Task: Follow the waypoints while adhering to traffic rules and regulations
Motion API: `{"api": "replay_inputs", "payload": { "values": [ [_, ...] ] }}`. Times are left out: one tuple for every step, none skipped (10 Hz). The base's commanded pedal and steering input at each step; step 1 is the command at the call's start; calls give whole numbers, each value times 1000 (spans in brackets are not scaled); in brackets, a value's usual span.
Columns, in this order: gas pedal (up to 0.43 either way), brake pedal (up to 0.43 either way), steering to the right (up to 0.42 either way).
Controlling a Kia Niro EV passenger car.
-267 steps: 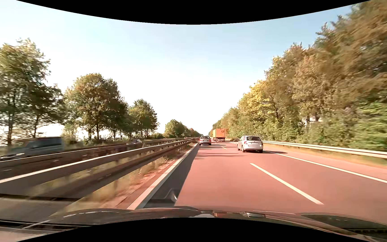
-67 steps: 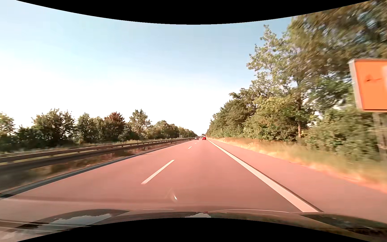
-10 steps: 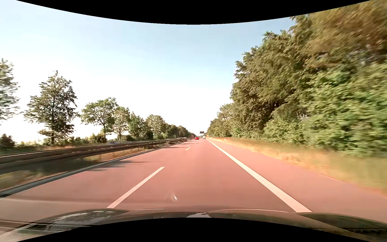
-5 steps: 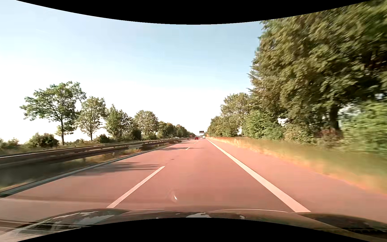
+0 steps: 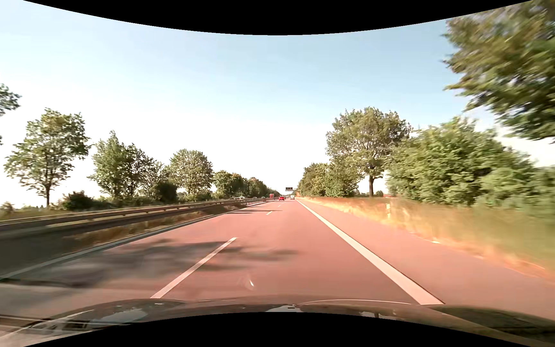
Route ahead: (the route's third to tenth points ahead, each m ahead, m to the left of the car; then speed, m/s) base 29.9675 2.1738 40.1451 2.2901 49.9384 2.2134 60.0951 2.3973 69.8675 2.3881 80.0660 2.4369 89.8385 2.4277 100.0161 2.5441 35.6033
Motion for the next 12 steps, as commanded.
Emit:
{"api": "replay_inputs", "payload": {
  "values": [
    [339, 6, 0],
    [339, 6, 0],
    [339, 6, 0],
    [339, 6, 0],
    [339, 6, -1],
    [339, 6, -1],
    [339, 6, -1],
    [339, 6, -1],
    [339, 6, -3],
    [339, 6, -3],
    [339, 6, -3],
    [339, 6, -3]
  ]
}}
